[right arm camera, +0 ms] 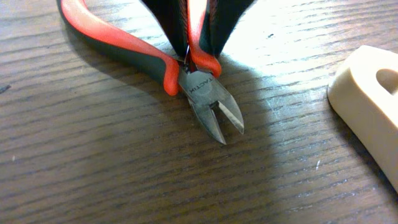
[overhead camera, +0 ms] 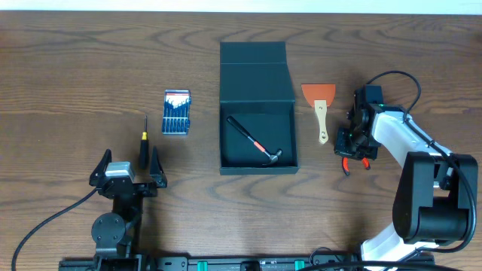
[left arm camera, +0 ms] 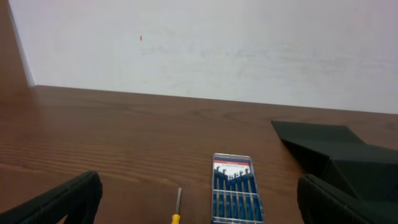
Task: Pack container
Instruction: 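Lower the right gripper and close it on the pliers handles, then lift the pliers and carry them left over the box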
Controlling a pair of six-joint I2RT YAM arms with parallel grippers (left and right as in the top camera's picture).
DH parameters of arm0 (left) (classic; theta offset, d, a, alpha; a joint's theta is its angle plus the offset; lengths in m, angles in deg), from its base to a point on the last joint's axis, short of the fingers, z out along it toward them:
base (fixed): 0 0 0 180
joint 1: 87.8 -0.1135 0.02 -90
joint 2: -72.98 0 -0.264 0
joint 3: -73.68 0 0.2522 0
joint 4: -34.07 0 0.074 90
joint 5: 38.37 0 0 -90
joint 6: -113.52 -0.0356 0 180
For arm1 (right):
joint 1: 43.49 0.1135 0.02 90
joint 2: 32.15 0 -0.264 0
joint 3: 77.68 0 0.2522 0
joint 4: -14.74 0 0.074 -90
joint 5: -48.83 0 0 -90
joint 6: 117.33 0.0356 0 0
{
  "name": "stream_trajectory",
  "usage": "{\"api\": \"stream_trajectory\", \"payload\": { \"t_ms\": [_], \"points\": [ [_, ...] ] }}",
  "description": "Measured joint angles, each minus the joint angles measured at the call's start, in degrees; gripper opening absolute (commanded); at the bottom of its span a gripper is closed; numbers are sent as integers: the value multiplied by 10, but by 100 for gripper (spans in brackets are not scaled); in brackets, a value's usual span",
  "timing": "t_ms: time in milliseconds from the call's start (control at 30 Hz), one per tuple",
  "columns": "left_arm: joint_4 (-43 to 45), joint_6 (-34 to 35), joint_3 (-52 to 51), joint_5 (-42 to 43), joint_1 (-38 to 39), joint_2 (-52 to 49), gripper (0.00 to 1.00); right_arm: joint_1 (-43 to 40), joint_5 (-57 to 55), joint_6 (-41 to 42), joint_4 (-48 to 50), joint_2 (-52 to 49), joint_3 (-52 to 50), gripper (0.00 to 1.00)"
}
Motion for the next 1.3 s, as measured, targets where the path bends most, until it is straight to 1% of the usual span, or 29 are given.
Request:
{"api": "stream_trajectory", "payload": {
  "t_ms": [567,700,1033,1300],
  "points": [
    [0,0,0,0,0,0,99,0,1,1,3,0,0,1],
    [0,0,0,0,0,0,98,0,2,1,-9,-3,12,1],
    [0,0,0,0,0,0,99,0,4,1,-93,-52,95,1],
    [0,0,0,0,0,0,99,0,4,1,-133,-55,174,1]
  ]
}}
